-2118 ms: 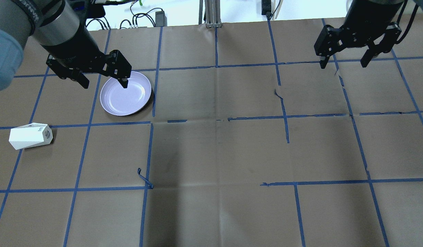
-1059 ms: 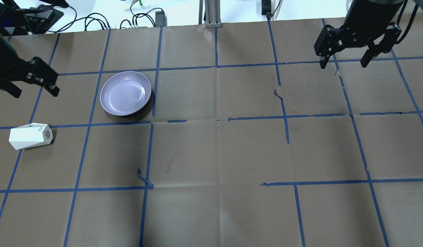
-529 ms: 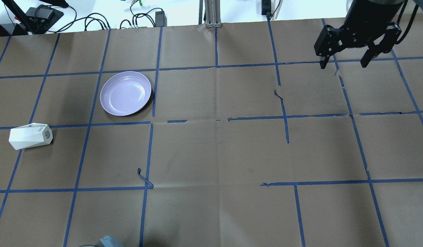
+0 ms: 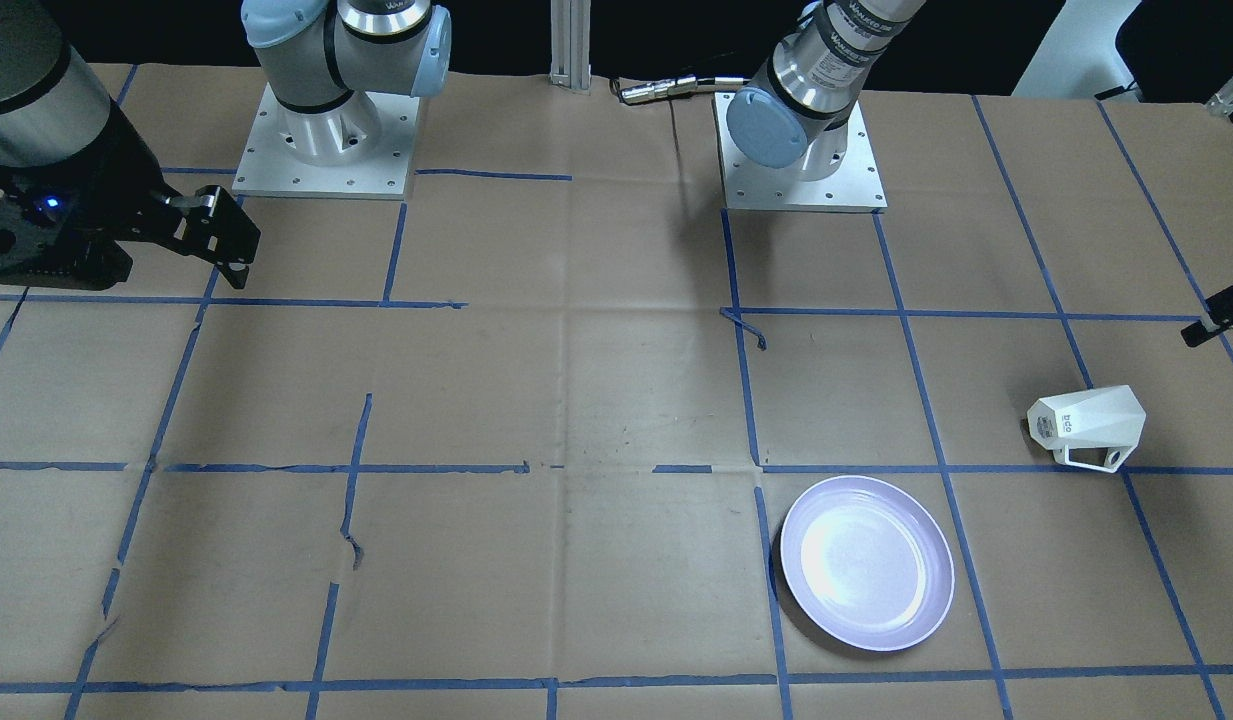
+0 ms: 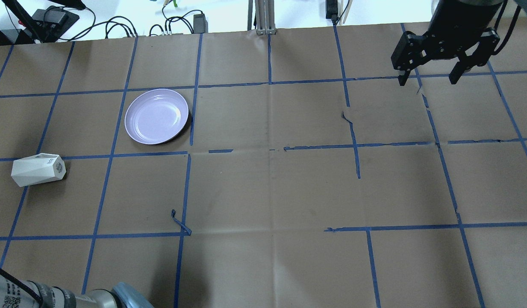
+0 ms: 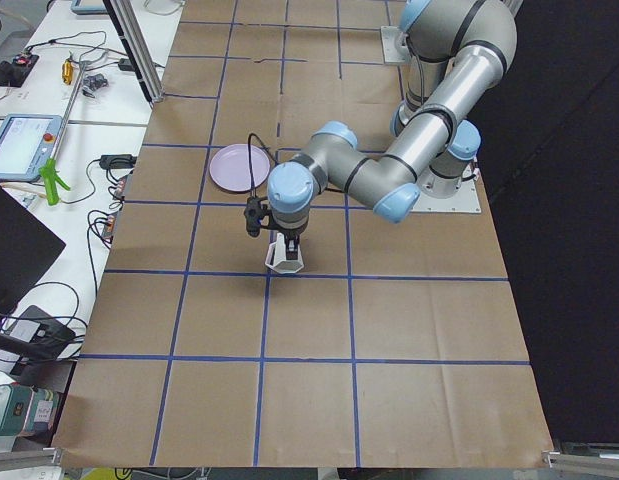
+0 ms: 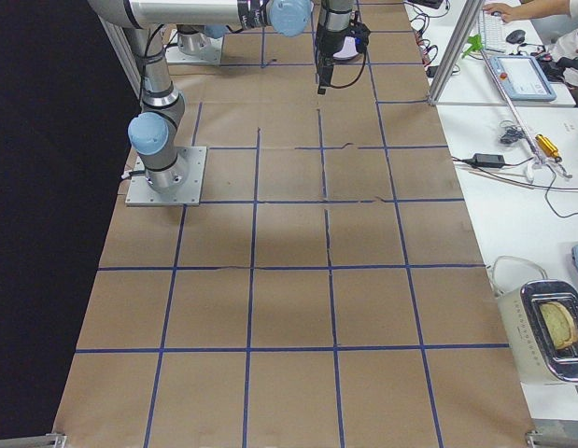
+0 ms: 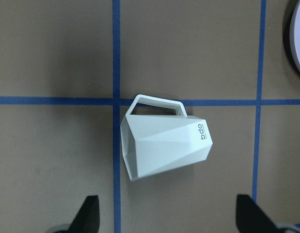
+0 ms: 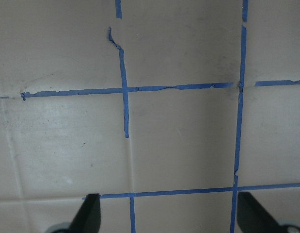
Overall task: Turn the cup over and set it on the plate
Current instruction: 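Lower the left gripper and grasp the white faceted cup, then lift the cup with the left gripper and turn it upright, then carry the cup with the left gripper over the lavender plate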
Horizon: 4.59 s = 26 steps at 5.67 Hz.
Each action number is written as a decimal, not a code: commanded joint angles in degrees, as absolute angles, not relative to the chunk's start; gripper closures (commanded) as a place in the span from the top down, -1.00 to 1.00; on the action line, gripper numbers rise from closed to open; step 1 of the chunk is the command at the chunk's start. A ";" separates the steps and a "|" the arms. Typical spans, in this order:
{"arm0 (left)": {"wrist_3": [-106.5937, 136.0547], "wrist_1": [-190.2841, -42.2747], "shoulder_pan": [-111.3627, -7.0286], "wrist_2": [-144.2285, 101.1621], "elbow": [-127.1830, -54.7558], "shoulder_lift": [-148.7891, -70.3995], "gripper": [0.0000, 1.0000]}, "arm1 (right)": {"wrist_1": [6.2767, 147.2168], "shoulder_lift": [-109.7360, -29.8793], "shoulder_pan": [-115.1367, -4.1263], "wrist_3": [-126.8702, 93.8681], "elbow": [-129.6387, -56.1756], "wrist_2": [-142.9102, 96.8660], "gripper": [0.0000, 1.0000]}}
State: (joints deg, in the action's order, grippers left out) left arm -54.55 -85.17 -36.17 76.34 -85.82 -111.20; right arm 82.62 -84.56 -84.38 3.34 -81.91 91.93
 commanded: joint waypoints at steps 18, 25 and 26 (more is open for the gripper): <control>-29.50 -68.22 -83.65 95.21 -90.97 -113.17 -1.00 | 82.62 -84.55 -84.38 3.34 -81.91 91.93 1.00; -33.84 -63.64 -86.22 97.38 -91.93 -117.07 -0.92 | 82.62 -84.55 -84.38 3.34 -81.91 91.93 1.00; -33.92 -63.55 -86.22 97.47 -92.11 -117.24 0.16 | 82.62 -84.55 -84.38 3.34 -81.91 91.93 1.00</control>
State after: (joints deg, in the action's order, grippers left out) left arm -33.85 -63.80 -86.22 97.45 -91.93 -117.03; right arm 82.62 -84.55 -84.38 3.34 -81.91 91.93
